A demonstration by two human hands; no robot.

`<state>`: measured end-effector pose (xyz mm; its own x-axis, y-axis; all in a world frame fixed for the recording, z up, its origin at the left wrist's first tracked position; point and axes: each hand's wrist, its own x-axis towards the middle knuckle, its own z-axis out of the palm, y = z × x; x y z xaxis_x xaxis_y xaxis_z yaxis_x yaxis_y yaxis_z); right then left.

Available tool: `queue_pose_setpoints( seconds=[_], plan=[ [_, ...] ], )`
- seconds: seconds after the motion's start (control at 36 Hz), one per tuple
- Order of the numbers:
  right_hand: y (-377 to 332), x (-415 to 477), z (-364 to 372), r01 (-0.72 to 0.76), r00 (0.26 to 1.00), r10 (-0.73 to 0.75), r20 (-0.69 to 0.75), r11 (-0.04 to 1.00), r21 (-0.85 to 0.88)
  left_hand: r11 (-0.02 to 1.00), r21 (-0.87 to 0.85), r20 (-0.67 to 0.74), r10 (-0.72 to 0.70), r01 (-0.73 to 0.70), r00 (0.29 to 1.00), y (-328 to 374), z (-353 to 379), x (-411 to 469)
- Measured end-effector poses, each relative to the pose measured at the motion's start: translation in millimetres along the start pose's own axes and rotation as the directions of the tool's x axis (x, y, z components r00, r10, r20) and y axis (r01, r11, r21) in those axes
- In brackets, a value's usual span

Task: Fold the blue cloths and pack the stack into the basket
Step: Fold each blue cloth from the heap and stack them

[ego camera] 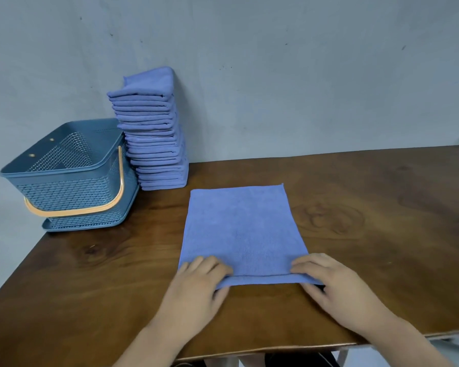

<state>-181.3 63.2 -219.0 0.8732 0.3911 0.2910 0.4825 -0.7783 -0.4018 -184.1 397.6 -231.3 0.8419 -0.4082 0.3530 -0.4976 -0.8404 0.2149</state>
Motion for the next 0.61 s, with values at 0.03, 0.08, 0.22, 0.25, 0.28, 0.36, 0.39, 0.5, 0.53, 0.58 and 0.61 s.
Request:
queue_pose_setpoints(
  seconds=[0.03, 0.08, 0.22, 0.25, 0.28, 0.36, 0.39, 0.5, 0.53, 0.58, 0.61],
  plan=[
    [5.2, -3.3, -4.9, -0.06, 0.998, 0.061, -0.008, 0.996, 0.062, 0.999, -0.016, 0.006, -0.032, 0.032, 0.999, -12.0, -6.7, -7.4],
    [8.0, -6.4, -12.8, -0.169, 0.984, 0.176, -0.017, 0.963, 0.21, 0.992, -0.087, 0.02, -0.091, 0.092, 0.996, -32.8, -20.1, -20.3],
    [-4.4, -2.9, -21.6, -0.268, 0.953, 0.302, -0.007, 0.856, 0.443, 0.867, -0.402, 0.038, -0.305, 0.294, 0.952, -42.2, -45.3, -35.3],
    [-7.1, -2.2, -24.0, -0.273, 0.951, 0.31, 0.004, 0.83, 0.487, 0.821, -0.459, 0.043, -0.36, 0.339, 0.932, -40.6, -47.9, -35.6],
    [-8.4, -1.6, -26.2, -0.277, 0.949, 0.315, 0.017, 0.805, 0.524, 0.782, -0.507, 0.044, -0.396, 0.362, 0.917, -38.8, -50.2, -35.1],
    [-9.4, 3.0, -30.1, -0.273, 0.944, 0.33, 0.022, 0.737, 0.619, 0.683, -0.612, 0.086, -0.444, 0.399, 0.892, -34.6, -55.7, -28.2],
    [-9.3, 6.4, -31.1, -0.268, 0.94, 0.341, 0.01, 0.72, 0.64, 0.652, -0.645, 0.093, -0.45, 0.398, 0.888, -32.4, -58.5, -22.7],
    [-2.4, 33.2, -35.3, -0.246, 0.925, 0.379, -0.035, 0.666, 0.705, 0.554, -0.762, 0.056, -0.459, 0.335, 0.887, -32.9, -68.3, 11.7],
    [-0.6, 42.5, -36.2, -0.239, 0.921, 0.387, -0.046, 0.655, 0.717, 0.533, -0.782, 0.051, -0.463, 0.324, 0.885, -35.5, -69.7, 23.0],
    [4.6, 65.0, -37.3, -0.238, 0.91, 0.412, -0.051, 0.618, 0.749, 0.494, -0.814, 0.037, -0.481, 0.306, 0.876, -45.3, -69.8, 46.9],
    [7.2, 78.6, -37.6, -0.243, 0.9, 0.433, -0.049, 0.593, 0.768, 0.47, -0.832, 0.031, -0.493, 0.296, 0.87, -50.7, -69.1, 59.6]
  ],
)
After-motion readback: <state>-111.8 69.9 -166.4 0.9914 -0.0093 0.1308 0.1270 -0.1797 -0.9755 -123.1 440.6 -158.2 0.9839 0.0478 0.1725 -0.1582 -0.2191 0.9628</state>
